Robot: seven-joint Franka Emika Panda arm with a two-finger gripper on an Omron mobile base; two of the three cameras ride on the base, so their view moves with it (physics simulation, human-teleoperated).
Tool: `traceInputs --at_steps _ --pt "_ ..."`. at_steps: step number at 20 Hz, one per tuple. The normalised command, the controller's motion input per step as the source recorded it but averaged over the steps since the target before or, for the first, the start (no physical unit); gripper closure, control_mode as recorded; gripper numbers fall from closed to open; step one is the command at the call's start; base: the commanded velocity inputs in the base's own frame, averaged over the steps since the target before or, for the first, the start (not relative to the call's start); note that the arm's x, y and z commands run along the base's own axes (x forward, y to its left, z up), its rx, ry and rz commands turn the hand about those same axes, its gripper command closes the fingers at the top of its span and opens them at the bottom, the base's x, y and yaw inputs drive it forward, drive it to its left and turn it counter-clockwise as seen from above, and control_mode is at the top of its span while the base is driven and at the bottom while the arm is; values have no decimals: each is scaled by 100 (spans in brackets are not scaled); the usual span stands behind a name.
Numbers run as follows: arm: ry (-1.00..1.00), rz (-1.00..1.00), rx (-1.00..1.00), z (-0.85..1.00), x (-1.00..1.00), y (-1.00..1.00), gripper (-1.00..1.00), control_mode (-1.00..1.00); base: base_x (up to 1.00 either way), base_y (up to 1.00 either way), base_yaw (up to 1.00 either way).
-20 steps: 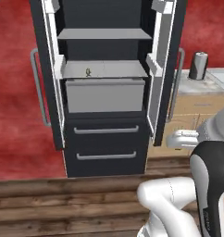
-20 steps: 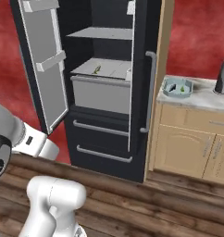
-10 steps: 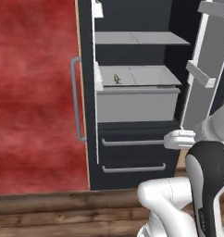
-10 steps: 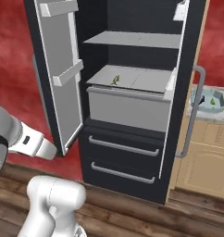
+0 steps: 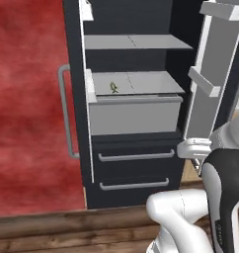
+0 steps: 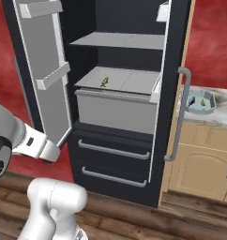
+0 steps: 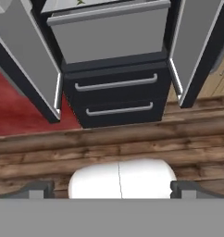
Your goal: Place one lemon wedge and one fish in each tupperware on the nearby counter, to pack two identical lunches.
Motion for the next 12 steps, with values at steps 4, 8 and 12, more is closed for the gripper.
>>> traceInputs --at_steps 4,8,12 --pt "0 0 0 0 0 0 -100 100 28 0 -7" --pt "0 0 0 0 0 0 -100 100 59 0 -5" --pt "0 0 0 0 0 0 -100 100 71 -10 -1"
